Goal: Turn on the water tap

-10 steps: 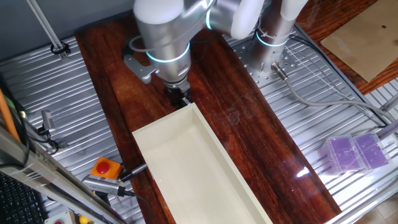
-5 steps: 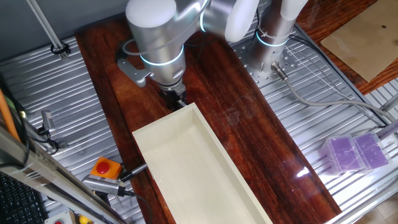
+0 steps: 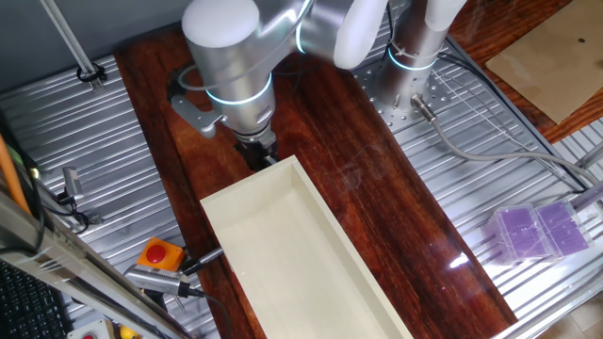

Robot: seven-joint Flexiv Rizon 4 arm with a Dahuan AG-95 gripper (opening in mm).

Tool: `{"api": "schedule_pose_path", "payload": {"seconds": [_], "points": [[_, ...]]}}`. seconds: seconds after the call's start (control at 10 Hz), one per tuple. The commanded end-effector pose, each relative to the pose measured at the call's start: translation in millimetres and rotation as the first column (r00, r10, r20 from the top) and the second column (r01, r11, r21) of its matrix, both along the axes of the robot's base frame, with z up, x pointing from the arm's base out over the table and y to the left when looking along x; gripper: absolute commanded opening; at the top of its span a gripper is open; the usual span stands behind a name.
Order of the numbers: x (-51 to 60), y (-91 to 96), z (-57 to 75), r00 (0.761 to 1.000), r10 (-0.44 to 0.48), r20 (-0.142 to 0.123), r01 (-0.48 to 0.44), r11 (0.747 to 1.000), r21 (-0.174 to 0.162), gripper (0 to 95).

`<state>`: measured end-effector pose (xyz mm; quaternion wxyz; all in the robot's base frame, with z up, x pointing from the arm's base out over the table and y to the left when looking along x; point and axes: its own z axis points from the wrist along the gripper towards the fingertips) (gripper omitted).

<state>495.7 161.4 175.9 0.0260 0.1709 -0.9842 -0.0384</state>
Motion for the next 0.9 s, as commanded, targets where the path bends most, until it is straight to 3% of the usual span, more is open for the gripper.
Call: {"api": "schedule_pose_path", "payload": {"seconds": [0.1,0.4,0.6,0.9], "points": [[5.2,3.3,0.9,0.996,0.088,0.012,-0.088,0.996,0.004,0.0],[6.5,6.4,-1.2,0.974,0.225,0.035,-0.225,0.974,0.002,0.0],[6.7,6.8,-1.7,0.941,0.335,0.055,-0.335,0.942,-0.001,0.0],[10.5,8.1,-3.4,0.898,0.436,0.066,-0.436,0.900,-0.010,0.0]]}}
